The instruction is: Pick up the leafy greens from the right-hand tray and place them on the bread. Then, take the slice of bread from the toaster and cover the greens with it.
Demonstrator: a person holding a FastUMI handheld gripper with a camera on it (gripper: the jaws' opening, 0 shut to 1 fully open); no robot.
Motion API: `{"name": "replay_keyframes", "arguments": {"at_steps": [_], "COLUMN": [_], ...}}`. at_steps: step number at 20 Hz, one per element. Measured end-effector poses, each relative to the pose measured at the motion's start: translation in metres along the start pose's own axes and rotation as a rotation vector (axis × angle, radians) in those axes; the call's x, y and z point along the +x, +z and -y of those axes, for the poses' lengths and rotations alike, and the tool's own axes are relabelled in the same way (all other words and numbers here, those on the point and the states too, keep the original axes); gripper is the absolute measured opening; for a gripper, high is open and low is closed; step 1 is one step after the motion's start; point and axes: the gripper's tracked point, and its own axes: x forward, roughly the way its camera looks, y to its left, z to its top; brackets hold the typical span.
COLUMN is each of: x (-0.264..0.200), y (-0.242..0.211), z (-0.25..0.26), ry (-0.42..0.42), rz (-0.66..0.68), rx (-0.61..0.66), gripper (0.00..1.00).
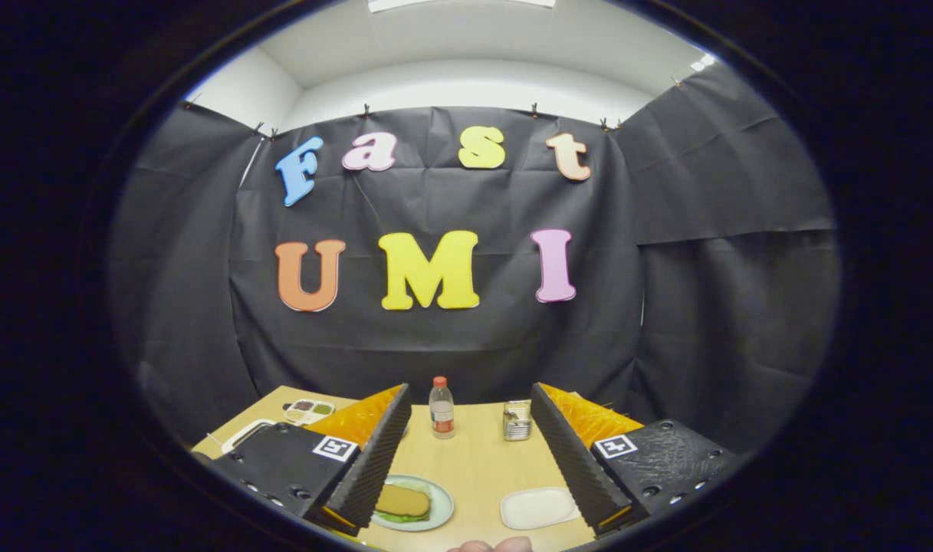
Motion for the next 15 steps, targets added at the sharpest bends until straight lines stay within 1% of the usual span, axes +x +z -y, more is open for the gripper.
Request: {"name": "replay_keyframes", "arguments": {"at_steps": [11,15], "x": [0.000,0.001], "y": [0.006,0.008], "z": [0.009,0.004], "ry": [-0.009,-0.004], "rz": [-0.003,-0.002], "rx": [-0.016,-0.017], "gripper": [0.96,0.96]}}
